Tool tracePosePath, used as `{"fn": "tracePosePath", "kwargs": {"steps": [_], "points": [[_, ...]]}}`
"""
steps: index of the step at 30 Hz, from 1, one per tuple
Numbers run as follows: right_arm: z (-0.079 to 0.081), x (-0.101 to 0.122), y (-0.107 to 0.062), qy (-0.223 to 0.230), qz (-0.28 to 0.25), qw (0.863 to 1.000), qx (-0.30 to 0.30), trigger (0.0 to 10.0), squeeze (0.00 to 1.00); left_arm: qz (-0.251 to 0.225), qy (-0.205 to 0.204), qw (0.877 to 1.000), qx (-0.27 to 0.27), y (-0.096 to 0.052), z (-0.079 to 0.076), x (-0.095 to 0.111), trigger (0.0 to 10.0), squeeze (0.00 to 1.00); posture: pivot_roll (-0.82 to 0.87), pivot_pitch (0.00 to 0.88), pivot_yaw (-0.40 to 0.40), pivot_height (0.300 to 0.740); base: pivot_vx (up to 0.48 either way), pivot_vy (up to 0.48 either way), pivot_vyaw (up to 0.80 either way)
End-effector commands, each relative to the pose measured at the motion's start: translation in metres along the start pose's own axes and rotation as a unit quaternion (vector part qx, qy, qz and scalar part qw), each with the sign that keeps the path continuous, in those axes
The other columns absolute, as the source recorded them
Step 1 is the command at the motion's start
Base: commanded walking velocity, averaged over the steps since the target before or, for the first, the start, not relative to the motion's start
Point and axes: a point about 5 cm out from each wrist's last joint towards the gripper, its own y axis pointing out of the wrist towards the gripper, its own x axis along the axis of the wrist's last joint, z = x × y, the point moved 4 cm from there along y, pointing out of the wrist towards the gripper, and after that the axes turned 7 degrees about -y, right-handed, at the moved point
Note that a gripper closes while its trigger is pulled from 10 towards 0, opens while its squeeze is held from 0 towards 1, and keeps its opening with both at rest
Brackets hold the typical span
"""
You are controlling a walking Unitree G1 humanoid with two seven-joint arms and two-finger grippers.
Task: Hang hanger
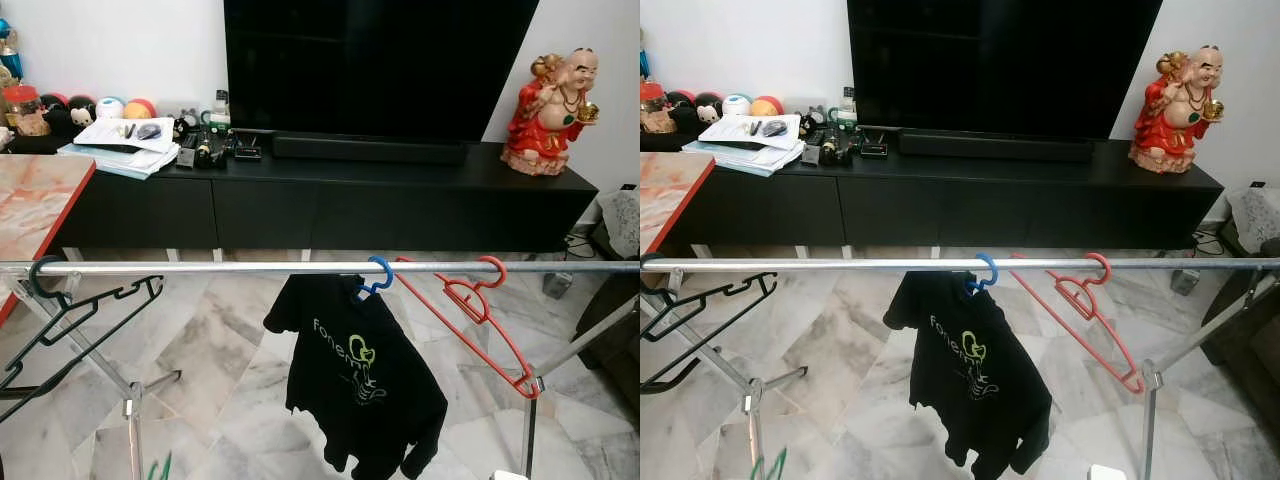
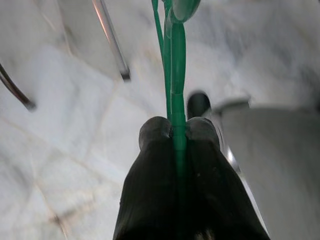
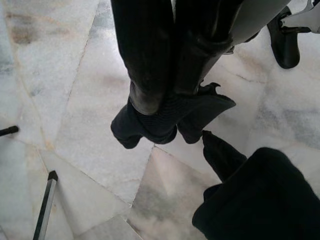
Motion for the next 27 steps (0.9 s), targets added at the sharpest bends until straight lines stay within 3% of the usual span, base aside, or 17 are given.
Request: {"fn": "tracePosePath", "kwargs": {"steps": [1,15,27], "points": [[-0.005,0.005,0.000,0.007,-0.010,1.000,-0.008,10.0,0.00,0.001,-0.015,1.000,0.001,0.000,-0.001,-0.002,10.0,0.00,0.11,0.000,-0.099,0.740,0.000,0.000,0.00],[-0.005,0.009,0.000,0.016,-0.019,1.000,-0.011,10.0,0.00,0.022,-0.033,0.999,0.011,0.000,0.007,-0.013,10.0,0.00,0.12,0.000,-0.096,0.740,-0.240,0.000,0.00],[-0.004,0.010,0.001,0.019,-0.022,0.999,-0.015,10.0,0.00,0.042,-0.037,0.998,0.026,-0.003,0.026,-0.021,10.0,0.00,0.12,0.000,-0.090,0.740,-0.263,0.000,0.00]]}}
